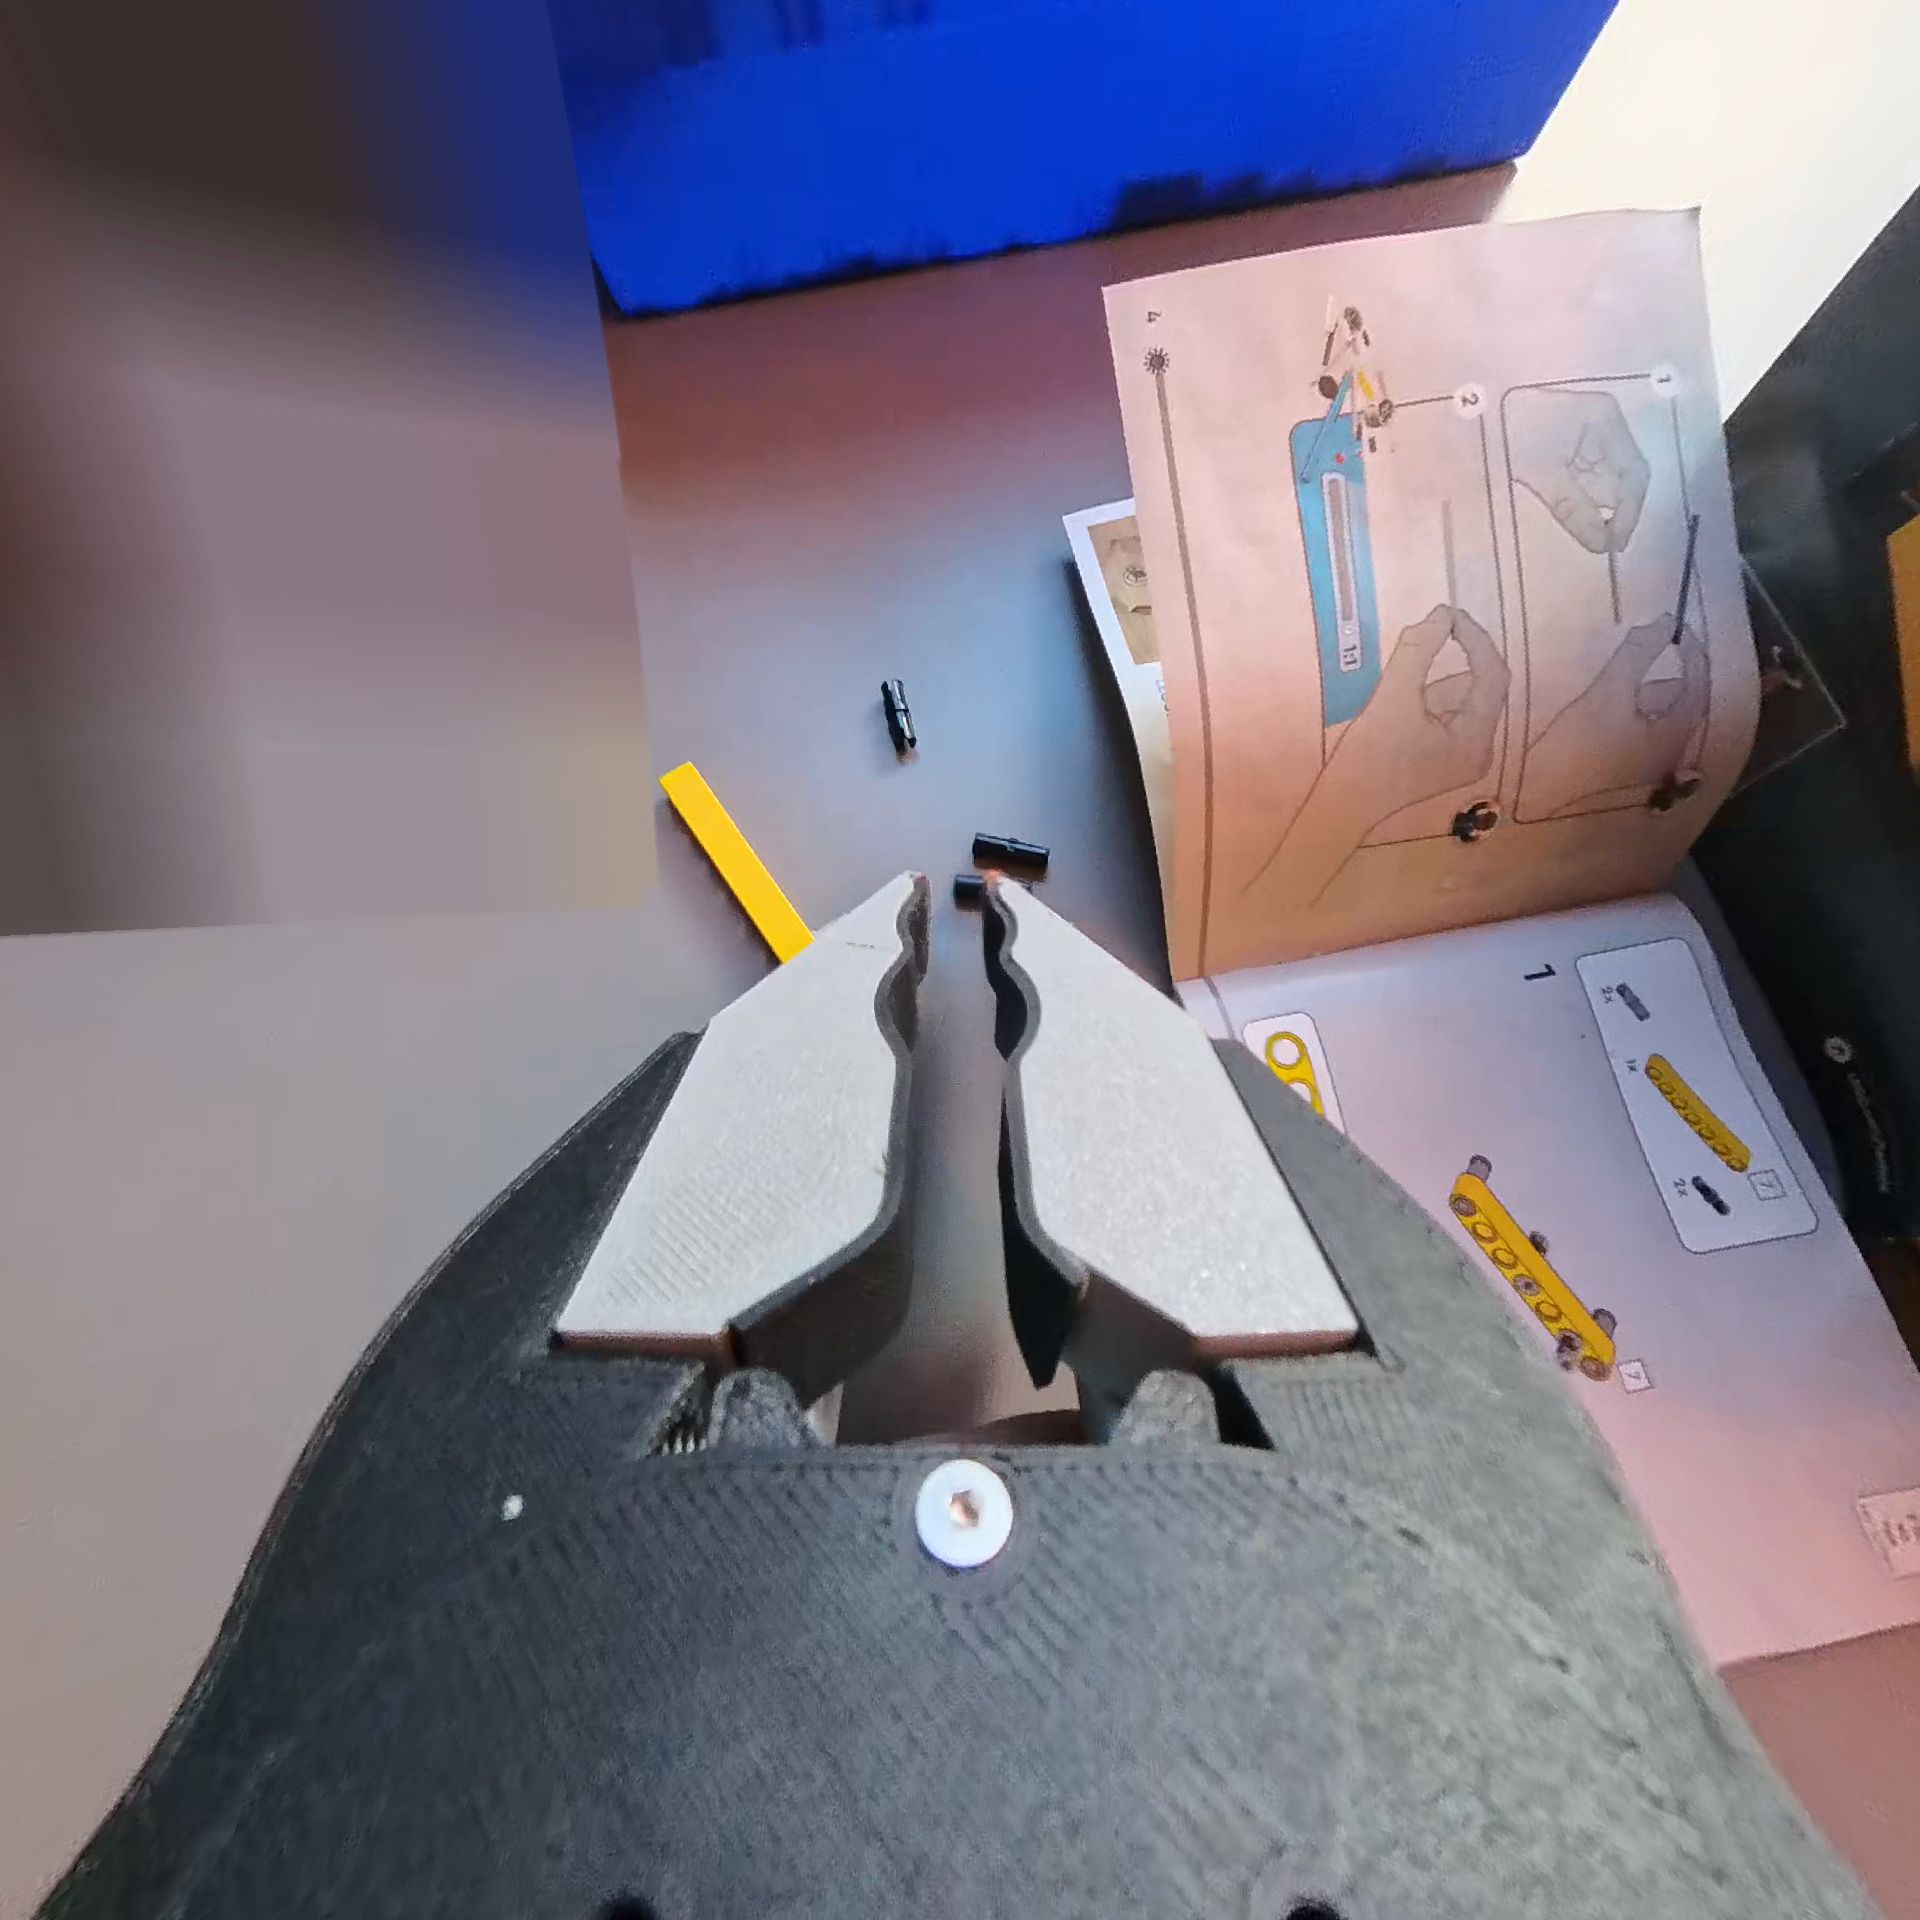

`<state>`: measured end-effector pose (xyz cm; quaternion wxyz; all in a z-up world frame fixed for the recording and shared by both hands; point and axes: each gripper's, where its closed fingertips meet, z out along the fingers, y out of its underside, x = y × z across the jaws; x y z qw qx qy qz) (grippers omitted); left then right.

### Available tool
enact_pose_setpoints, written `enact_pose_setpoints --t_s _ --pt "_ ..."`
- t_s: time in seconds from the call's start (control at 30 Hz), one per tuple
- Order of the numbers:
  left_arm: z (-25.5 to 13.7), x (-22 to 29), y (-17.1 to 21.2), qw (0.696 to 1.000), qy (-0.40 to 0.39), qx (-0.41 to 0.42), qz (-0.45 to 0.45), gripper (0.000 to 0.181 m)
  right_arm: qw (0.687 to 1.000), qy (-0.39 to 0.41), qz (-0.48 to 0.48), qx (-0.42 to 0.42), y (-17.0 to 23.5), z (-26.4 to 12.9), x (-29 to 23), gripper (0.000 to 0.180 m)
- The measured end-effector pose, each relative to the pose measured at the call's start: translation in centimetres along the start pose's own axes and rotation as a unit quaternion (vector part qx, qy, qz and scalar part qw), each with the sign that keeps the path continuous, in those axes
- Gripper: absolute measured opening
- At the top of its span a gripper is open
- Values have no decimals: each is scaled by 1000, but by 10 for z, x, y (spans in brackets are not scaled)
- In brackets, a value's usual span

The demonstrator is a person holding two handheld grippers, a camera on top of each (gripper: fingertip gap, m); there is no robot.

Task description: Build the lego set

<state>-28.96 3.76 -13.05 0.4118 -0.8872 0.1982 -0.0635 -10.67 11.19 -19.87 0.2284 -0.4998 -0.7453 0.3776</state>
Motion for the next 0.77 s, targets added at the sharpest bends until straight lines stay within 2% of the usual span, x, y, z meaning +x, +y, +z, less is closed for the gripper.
enact_pose_setpoints --t_s 0.27,0.47,0.77 --pt "1 0 2 1000 0 -3 0 16 999 15 -7 -29 7 5 6 18" --pt "1 0 2 1000 1 -3 0 16 999 33 -8 -42 8 11 8 16" --pt "1 -1 3 1000 -1 -3 -1 16 1000 -12 -2 -8 0 4 -1 13"
